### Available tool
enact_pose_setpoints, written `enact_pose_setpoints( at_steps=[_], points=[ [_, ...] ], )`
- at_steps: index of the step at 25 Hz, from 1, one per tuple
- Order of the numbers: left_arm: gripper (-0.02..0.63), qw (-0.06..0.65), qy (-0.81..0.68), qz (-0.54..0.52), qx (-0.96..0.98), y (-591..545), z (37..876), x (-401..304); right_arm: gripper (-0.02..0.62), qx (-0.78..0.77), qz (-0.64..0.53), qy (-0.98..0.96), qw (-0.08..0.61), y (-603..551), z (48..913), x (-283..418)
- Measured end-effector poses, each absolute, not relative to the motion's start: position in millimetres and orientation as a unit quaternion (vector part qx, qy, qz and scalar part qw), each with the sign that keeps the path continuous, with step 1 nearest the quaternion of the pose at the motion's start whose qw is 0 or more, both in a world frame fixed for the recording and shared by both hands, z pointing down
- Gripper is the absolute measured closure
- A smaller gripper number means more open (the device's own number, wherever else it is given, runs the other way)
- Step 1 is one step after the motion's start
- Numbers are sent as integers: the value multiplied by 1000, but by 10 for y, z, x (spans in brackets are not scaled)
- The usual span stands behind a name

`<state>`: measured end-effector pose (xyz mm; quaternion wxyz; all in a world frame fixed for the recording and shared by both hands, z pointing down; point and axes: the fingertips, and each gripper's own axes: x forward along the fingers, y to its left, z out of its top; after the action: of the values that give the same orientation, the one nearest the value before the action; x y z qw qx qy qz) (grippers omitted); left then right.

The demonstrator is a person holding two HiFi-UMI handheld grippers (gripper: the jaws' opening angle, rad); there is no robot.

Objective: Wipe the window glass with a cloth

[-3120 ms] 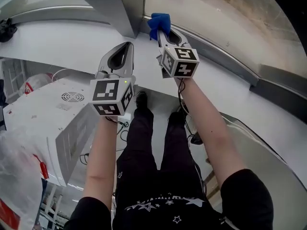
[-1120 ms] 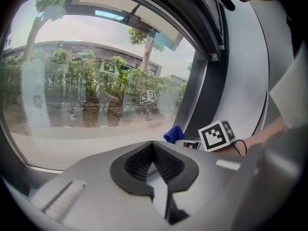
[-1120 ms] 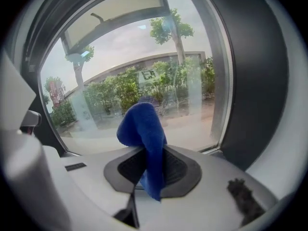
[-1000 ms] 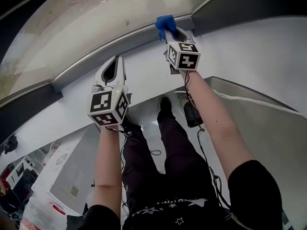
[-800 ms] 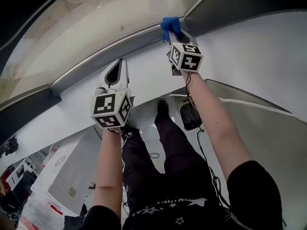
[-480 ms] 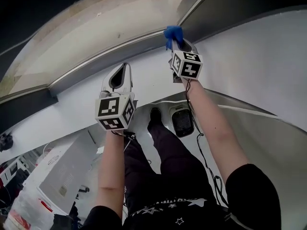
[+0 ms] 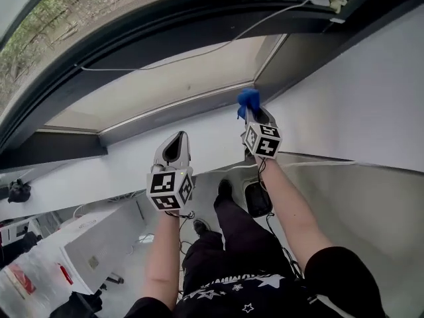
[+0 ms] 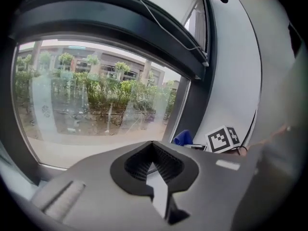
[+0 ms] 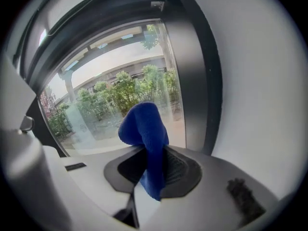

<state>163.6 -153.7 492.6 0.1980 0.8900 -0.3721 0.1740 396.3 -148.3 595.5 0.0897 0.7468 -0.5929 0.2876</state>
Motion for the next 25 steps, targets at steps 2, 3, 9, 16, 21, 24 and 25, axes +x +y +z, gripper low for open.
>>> enact_pose_setpoints(
  at_steps=[2, 3, 9, 16, 21, 24, 25],
  points=[
    [597, 197, -382, 166, 888, -1463, 4767, 1457, 522, 735, 285, -608, 90, -1415, 5787, 3732],
    [598, 197, -388, 160, 886, -1418, 4683, 1359, 522, 728, 282, -618, 91, -1380, 5693, 3601],
    [597, 194, -414, 127, 880, -1080, 4221, 733, 522, 680, 249, -681, 104, -1172, 5124, 2736],
    [598, 184, -435, 109, 875, -539, 3861, -3, 522, 635, 215, -735, 101, -791, 4557, 1784],
    [597, 154, -441, 87, 880, -159, 3449, -398, 522, 625, 192, -752, 83, -526, 4119, 1371],
    [597, 141, -447, 78, 880, 36, 3291, -663, 522, 619, 180, -761, 69, -364, 3889, 1135],
    [598, 140, -448, 76, 879, 106, 3265, -742, 522, 617, 176, -764, 66, -289, 3832, 1061]
  ],
)
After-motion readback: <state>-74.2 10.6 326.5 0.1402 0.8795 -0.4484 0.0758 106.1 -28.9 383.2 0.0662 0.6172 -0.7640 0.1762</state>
